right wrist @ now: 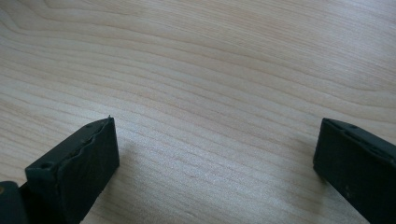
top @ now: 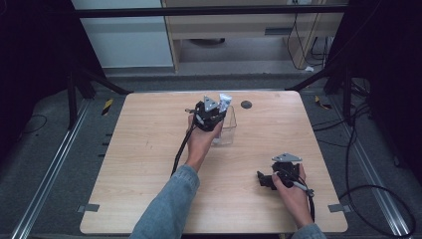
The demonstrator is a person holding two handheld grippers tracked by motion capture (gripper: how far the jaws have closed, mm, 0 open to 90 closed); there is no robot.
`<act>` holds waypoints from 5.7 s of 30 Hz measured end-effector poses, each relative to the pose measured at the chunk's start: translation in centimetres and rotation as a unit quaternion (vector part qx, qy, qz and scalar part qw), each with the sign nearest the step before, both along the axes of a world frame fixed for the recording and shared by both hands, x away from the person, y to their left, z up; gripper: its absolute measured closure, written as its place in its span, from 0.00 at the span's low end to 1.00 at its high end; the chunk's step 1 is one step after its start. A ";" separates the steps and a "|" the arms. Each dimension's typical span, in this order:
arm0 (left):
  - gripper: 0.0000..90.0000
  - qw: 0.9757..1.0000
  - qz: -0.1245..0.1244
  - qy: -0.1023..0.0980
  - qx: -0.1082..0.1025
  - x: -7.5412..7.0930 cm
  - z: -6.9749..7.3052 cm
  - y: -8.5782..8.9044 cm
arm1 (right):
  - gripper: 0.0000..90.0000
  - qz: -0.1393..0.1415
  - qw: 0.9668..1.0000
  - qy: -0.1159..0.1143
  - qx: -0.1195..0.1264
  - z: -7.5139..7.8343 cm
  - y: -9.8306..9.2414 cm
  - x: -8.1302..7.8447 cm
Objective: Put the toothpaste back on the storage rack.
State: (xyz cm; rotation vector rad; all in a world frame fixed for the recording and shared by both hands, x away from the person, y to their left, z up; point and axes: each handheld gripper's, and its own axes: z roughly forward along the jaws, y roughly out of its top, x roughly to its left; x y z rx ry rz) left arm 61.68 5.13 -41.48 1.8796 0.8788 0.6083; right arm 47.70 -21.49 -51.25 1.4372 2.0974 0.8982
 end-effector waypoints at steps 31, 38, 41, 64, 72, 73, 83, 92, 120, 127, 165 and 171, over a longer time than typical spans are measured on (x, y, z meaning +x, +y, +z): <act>0.83 0.999 -0.004 0.007 0.041 0.2 0.3 -1.8 | 0.00 0.000 1.000 0.000 0.000 0.0 0.0 0.0; 0.83 0.999 -0.004 0.011 0.038 0.3 0.3 -1.8 | 0.00 0.000 1.000 0.000 0.000 0.0 0.0 0.0; 0.83 0.999 -0.002 0.014 0.034 0.3 0.3 -1.8 | 0.00 0.000 1.000 0.000 0.000 0.0 0.0 0.0; 0.82 0.998 -0.006 0.032 0.053 0.9 0.6 -3.0 | 0.01 0.000 1.000 -0.001 0.000 0.0 0.0 0.0; 0.81 0.998 -0.005 0.037 0.052 1.0 0.6 -3.1 | 0.01 0.000 1.000 -0.001 0.000 0.0 0.0 0.0; 0.81 0.998 -0.005 0.037 0.051 1.1 0.6 -3.1 | 0.01 0.000 1.000 -0.001 0.000 0.0 0.0 0.0; 0.81 0.998 -0.005 0.040 0.048 1.1 0.6 -3.0 | 0.01 0.000 1.000 -0.001 0.000 0.0 0.0 0.0; 0.80 0.998 -0.006 0.038 0.046 0.9 0.8 -2.9 | 0.00 0.000 1.000 -0.001 0.000 0.0 0.0 0.0; 0.76 0.998 -0.020 0.005 0.054 -1.3 2.7 -1.8 | 0.00 0.000 1.000 0.000 0.000 0.0 0.0 0.0; 0.72 0.998 -0.028 0.006 0.059 -1.9 2.9 -1.5 | 0.00 0.000 1.000 0.001 0.001 0.0 0.0 0.0; 0.46 0.991 -0.094 0.013 0.091 -7.2 3.6 -1.2 | 0.00 0.000 1.000 0.000 0.001 0.0 0.0 0.0; 0.26 0.991 -0.091 0.028 0.092 -7.6 3.4 -1.1 | 0.00 0.000 1.000 0.000 0.001 0.0 0.0 0.0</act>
